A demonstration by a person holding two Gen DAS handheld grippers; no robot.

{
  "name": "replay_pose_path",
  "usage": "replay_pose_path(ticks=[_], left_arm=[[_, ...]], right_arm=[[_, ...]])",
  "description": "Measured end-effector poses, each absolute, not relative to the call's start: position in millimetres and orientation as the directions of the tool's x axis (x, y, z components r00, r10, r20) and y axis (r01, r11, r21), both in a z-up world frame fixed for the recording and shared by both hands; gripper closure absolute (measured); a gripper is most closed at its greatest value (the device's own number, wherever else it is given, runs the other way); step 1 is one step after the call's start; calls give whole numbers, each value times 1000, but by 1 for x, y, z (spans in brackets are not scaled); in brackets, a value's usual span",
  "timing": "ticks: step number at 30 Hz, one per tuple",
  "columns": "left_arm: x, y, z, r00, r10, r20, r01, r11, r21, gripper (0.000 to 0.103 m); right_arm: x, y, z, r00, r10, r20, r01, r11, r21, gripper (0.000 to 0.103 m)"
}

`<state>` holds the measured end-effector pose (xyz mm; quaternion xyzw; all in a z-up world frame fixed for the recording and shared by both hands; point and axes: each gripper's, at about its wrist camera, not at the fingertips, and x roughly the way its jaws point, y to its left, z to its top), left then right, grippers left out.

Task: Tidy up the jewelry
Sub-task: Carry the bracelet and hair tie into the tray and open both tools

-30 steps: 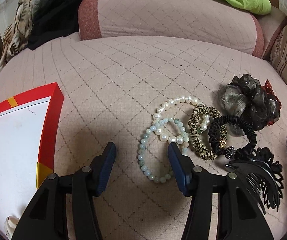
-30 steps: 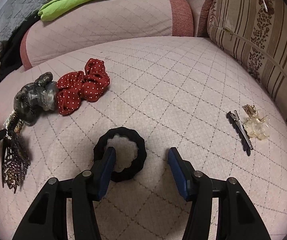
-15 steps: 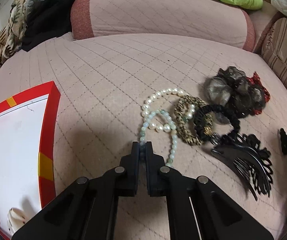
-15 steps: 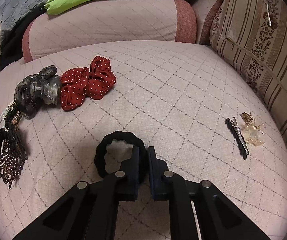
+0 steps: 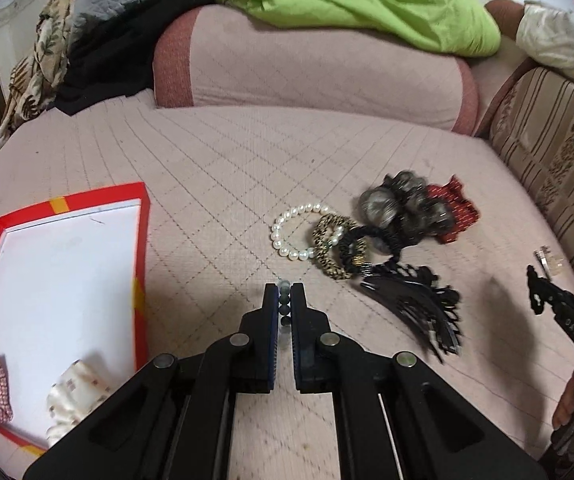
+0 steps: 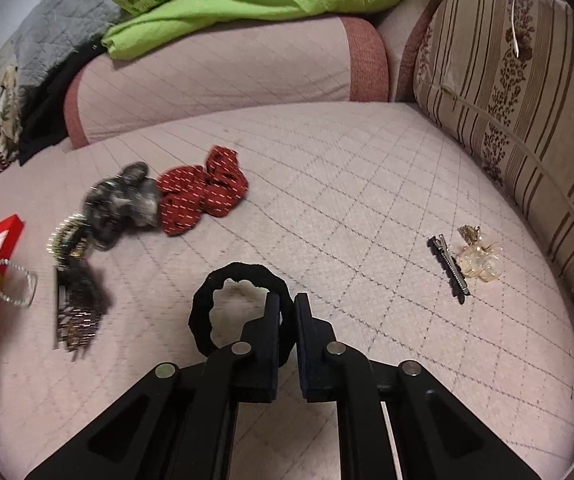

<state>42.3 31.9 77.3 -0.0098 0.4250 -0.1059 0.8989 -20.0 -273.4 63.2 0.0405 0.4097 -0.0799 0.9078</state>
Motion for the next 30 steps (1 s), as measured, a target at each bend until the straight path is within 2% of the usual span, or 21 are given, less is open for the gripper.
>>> replay_pose_path(ticks=[13,30], left_arm=[[-25,64,129,713,-151,-684,150,987,-61,98],[-81,104,164,798,-57,-600,66,998,-7,98]], right_arm=[[-52,-230,100,705,-48,-708,112,993,45,95],[-84,-140,146,754,77,-652,-56,997,53,95]])
